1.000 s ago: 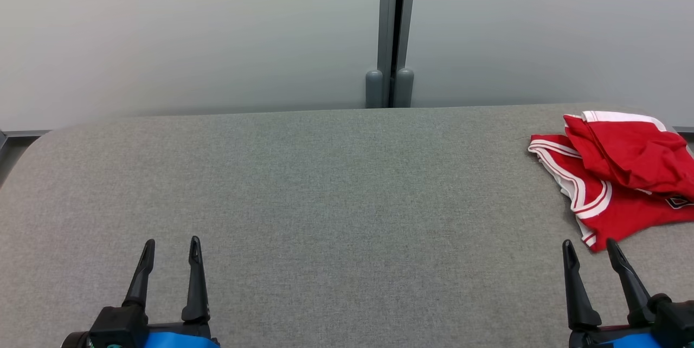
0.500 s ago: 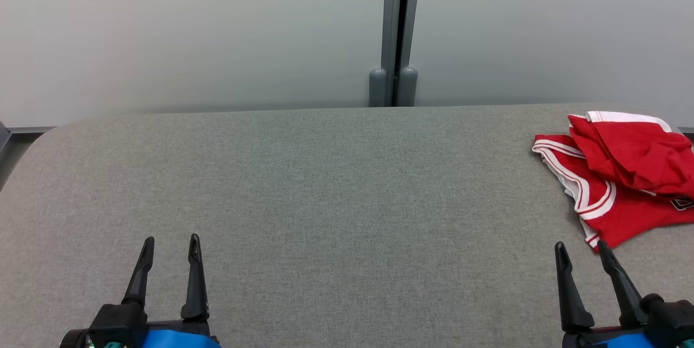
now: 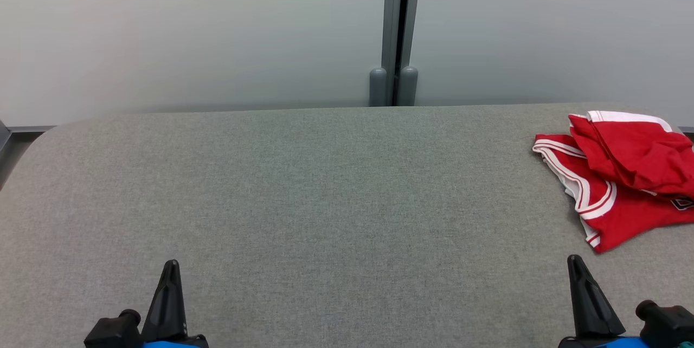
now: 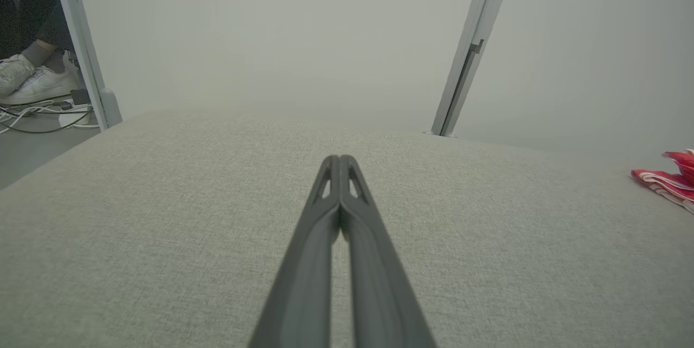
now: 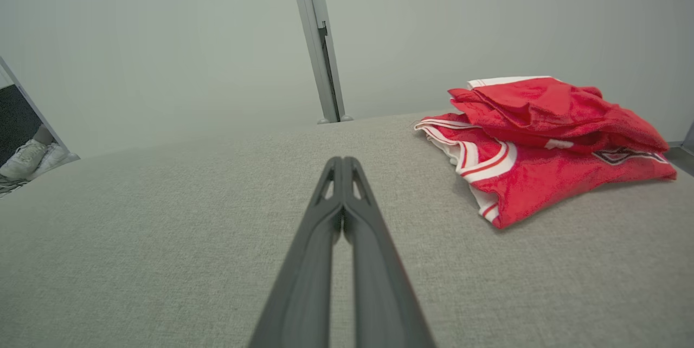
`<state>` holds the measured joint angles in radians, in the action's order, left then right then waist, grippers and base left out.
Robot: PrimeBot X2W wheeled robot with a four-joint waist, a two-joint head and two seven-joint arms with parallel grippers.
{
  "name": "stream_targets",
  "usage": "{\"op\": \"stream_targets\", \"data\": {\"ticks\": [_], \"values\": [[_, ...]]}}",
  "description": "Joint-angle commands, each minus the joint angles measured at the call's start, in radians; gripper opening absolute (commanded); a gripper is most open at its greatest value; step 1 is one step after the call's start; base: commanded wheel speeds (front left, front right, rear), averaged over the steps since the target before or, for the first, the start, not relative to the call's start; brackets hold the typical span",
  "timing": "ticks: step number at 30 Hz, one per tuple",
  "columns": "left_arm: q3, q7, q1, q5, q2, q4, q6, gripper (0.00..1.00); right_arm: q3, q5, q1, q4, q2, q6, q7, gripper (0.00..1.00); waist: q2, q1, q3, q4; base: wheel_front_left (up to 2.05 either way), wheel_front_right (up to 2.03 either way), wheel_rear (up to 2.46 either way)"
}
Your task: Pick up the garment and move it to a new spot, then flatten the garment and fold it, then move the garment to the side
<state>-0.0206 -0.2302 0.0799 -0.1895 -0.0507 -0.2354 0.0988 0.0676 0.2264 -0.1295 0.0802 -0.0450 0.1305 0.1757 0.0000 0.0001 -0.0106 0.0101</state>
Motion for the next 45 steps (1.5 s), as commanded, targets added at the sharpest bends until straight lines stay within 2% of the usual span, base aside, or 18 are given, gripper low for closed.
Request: {"op": "stream_targets", "data": {"ticks": [1, 20, 45], "values": [[-0.009, 0.007, -0.030, -0.036, -0.002, 0.011, 0.002, 0.00, 0.000, 0.038, 0.015, -0.011, -0.006, 0.000, -0.006, 0.00, 0.0000, -0.0001, 0.000, 0.000, 0.00, 0.00, 0.00], [-0.026, 0.091, -0.070, -0.400, -0.001, 0.013, 0.010, 0.00, -0.003, 0.403, 0.077, 0.034, -0.019, 0.000, -0.069, 0.00, 0.0000, -0.0001, 0.002, -0.002, 0.00, 0.00, 0.00], [-0.051, 0.178, -0.115, -0.751, -0.001, 0.006, 0.019, 0.00, 0.002, 0.751, 0.135, 0.077, -0.024, 0.000, -0.135, 0.00, 0.0000, -0.0001, 0.005, -0.004, 0.00, 0.00, 0.00]]}}
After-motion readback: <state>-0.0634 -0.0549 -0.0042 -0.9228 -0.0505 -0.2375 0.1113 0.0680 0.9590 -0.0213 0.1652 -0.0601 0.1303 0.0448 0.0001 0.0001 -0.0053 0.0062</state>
